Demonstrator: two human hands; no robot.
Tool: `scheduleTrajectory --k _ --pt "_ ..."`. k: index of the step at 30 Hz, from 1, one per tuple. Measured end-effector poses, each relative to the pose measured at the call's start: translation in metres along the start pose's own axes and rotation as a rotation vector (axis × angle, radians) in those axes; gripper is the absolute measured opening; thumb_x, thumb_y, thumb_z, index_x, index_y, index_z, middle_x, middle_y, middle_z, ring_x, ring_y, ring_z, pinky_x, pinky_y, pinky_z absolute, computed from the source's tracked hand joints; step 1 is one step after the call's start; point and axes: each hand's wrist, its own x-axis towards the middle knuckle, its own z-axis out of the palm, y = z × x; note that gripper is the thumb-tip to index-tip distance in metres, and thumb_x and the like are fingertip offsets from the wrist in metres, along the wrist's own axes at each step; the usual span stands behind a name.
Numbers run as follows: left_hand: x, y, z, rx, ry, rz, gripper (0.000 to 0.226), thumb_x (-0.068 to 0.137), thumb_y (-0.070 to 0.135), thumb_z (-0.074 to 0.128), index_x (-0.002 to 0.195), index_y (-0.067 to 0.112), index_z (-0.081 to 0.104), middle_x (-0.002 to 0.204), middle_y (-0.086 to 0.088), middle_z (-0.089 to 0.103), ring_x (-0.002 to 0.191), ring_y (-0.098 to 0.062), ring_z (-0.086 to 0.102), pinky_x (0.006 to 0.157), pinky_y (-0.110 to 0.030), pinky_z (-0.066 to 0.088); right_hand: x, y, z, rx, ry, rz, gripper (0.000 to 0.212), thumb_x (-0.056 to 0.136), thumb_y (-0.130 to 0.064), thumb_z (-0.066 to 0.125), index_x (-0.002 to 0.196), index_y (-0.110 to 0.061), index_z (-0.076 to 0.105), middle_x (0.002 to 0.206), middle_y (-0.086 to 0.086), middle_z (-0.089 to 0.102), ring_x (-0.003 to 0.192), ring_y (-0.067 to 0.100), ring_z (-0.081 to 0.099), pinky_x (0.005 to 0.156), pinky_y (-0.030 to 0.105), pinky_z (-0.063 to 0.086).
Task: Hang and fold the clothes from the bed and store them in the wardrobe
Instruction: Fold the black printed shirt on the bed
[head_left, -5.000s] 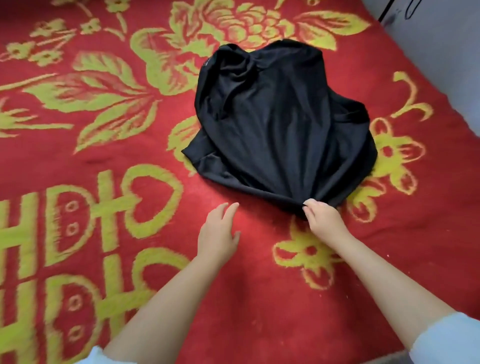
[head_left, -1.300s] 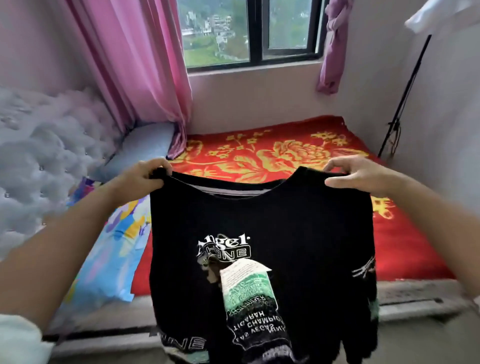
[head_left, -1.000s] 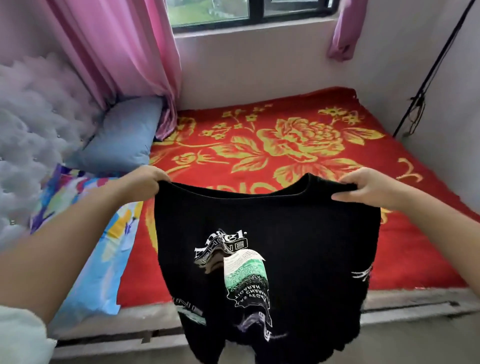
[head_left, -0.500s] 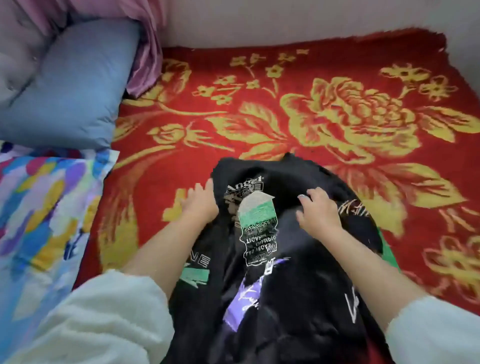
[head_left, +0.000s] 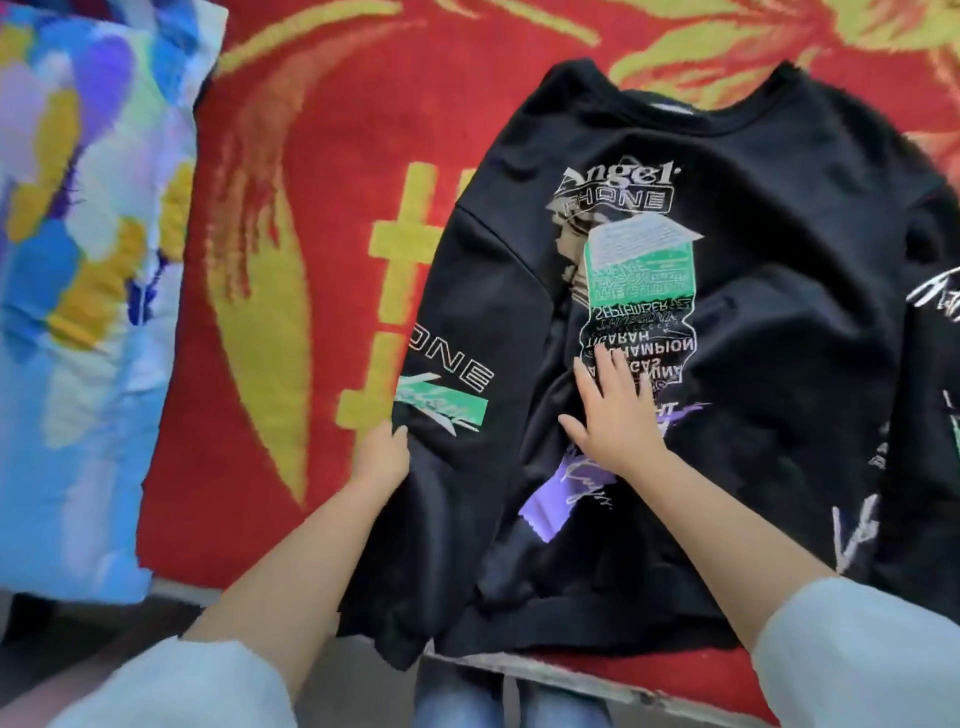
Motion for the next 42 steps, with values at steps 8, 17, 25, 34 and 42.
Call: scheduleTrajectory --k 8,17,25,34,42 --pt "0.089 -0.018 -0.161 -0.311 0.584 -0.035 0.036 0.098 0.011 0.034 0.121 -0.012 0.048 0.127 -0.032 0.048 0.116 -0.040 0.045 0.092 -0.036 0.028 0.007 -0.046 0.010 -0.037 0.093 0.039 0.066 0.062 -0.036 0.070 0.109 0.008 0.061 0.115 0.033 0.057 0.103 0.045 0.058 0.071 0.064 0.046" --pt "0.142 -0.086 -0.128 -0.472 0.090 -0.208 0.081 0.073 0.044 0.073 0.133 0.001 0.042 0.135 -0.015 0.048 0.122 -0.028 0.048 0.103 -0.042 0.038 0.024 -0.093 0.004 0.009 0.101 0.053 0.054 0.078 -0.034 0.067 0.114 0.005 0.059 0.107 0.029 0.057 0.093 0.044 0.057 0.075 0.052 0.048" --pt "0.069 -0.027 -0.137 -1.236 0.114 0.009 0.005 0.086 0.006 0.054 0.083 0.009 0.055 0.070 0.001 0.062 0.075 -0.018 0.058 0.060 -0.025 0.041 -0.002 -0.058 -0.007 0.440 0.107 0.036 0.043 0.092 -0.014 0.053 0.133 -0.002 0.045 0.142 0.014 0.040 0.134 0.024 0.033 0.108 0.023 0.018" --pt "-0.073 0.214 -0.123 -0.754 -0.777 0.676 0.032 0.088 0.036 0.052 0.115 0.018 0.051 0.114 0.003 0.057 0.103 -0.015 0.054 0.089 -0.034 0.040 -0.102 0.038 -0.036 0.835 0.421 0.491 0.026 0.091 -0.001 0.051 0.115 0.004 0.060 0.118 0.017 0.060 0.113 0.030 0.054 0.093 0.025 0.034" --pt "-0.062 0.175 0.032 0.538 -0.094 0.772 0.056 0.088 0.038 0.055 0.134 0.011 0.037 0.142 -0.011 0.032 0.132 -0.027 0.029 0.103 -0.043 0.033 -0.177 0.166 0.023 0.688 0.421 1.016 0.060 0.083 -0.029 0.065 0.130 0.004 0.045 0.130 0.028 0.048 0.124 0.039 0.042 0.101 0.040 0.031"
